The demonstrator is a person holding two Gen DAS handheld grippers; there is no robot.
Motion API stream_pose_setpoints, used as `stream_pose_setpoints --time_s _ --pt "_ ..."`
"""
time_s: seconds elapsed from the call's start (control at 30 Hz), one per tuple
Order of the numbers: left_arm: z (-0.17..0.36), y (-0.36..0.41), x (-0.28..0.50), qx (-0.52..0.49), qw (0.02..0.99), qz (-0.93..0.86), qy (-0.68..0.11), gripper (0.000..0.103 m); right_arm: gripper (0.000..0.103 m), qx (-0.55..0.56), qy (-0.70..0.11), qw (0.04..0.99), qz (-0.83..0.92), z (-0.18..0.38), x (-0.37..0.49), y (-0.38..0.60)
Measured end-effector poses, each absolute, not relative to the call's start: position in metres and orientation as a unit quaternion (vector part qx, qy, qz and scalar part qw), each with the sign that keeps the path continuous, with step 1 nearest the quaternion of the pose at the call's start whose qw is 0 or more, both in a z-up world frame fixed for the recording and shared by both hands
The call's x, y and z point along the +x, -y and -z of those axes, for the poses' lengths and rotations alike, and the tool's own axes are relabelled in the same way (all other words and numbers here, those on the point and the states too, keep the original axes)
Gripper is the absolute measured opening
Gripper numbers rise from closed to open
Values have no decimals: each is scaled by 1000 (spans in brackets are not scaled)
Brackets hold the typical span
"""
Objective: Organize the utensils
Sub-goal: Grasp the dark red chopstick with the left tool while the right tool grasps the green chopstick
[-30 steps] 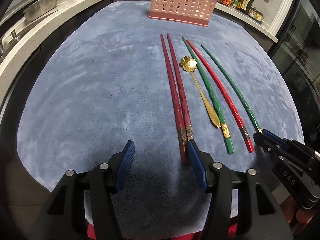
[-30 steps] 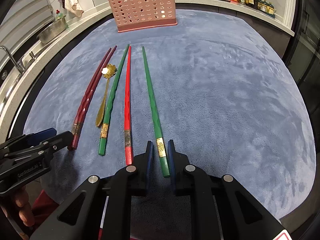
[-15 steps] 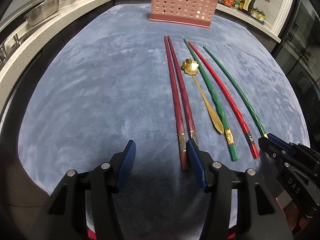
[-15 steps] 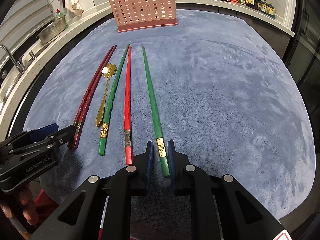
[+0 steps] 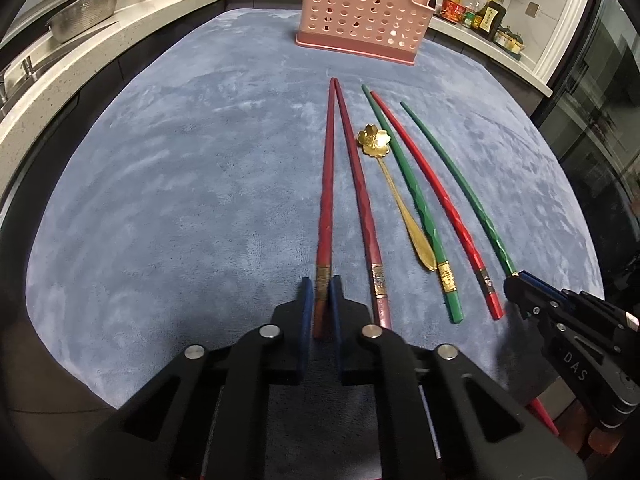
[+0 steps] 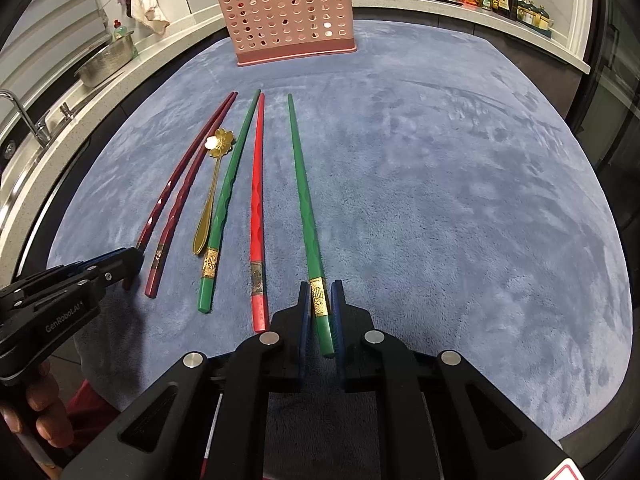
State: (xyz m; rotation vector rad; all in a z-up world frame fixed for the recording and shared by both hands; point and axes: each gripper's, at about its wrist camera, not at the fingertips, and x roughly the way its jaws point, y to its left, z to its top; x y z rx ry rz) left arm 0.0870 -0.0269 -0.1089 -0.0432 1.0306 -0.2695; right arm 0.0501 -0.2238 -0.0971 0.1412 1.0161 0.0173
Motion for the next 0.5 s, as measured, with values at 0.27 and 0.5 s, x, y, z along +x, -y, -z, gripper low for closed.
stream_pose_setpoints --time_s 0.27,0.5 --pt "91 19 84 -30 870 128 -476 7 8 69 -464 883 -9 78 46 224" --pt "62 13 83 -40 883 132 -448 7 7 73 -433 898 -17 50 44 221"
